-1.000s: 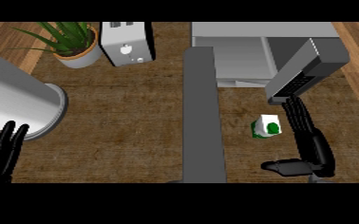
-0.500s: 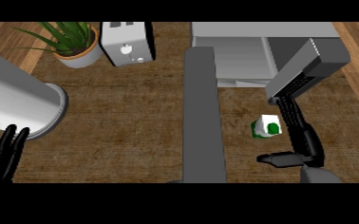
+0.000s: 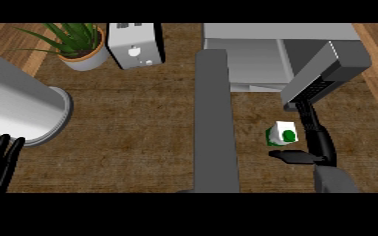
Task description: Pick up the milk, place it into the microwave and close the microwave
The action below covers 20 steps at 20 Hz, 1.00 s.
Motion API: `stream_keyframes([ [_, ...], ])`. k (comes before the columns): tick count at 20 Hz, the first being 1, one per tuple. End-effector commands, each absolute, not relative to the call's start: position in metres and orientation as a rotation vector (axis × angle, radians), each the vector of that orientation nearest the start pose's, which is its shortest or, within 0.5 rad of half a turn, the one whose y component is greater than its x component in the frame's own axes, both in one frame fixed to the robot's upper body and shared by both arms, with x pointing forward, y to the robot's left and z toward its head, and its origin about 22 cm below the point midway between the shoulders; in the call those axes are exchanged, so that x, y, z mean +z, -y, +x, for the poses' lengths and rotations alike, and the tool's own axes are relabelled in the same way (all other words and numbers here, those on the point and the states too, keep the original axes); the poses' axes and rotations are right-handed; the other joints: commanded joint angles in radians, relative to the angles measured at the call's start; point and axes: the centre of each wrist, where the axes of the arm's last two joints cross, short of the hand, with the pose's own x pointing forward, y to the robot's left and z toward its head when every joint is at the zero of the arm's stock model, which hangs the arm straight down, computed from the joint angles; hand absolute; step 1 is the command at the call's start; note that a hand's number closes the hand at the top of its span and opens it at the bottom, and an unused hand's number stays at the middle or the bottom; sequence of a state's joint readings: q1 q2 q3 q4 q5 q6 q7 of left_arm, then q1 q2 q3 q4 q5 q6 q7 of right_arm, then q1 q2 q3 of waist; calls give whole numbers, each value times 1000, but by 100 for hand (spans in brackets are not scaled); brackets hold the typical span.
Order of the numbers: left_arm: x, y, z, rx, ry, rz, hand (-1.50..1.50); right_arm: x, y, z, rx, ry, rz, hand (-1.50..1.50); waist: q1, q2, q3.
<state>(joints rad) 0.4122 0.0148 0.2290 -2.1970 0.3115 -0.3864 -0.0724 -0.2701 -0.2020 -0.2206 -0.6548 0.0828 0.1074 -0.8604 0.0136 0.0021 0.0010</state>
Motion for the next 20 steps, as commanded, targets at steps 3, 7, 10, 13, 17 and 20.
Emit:
stream_keyframes([
  [3,72,-300,122,14,1961,-111,-150,-132,353,252,128,1748,-189,-150,3,1,0],
  [7,82,-305,130,9,1968,-115,-150,-135,359,245,142,1708,85,-150,8,4,1],
  [10,80,-298,135,16,1968,-113,-150,-135,340,255,169,1689,318,-150,9,6,2],
  [13,84,-296,134,5,1935,-128,-150,-140,332,250,166,1728,427,-150,7,6,4],
  [17,86,-302,125,15,1937,-133,-150,-135,325,258,163,1837,334,150,4,0,1],
  [20,78,-307,123,13,1934,-133,-150,-129,321,264,176,1945,75,150,-1,-1,1],
])
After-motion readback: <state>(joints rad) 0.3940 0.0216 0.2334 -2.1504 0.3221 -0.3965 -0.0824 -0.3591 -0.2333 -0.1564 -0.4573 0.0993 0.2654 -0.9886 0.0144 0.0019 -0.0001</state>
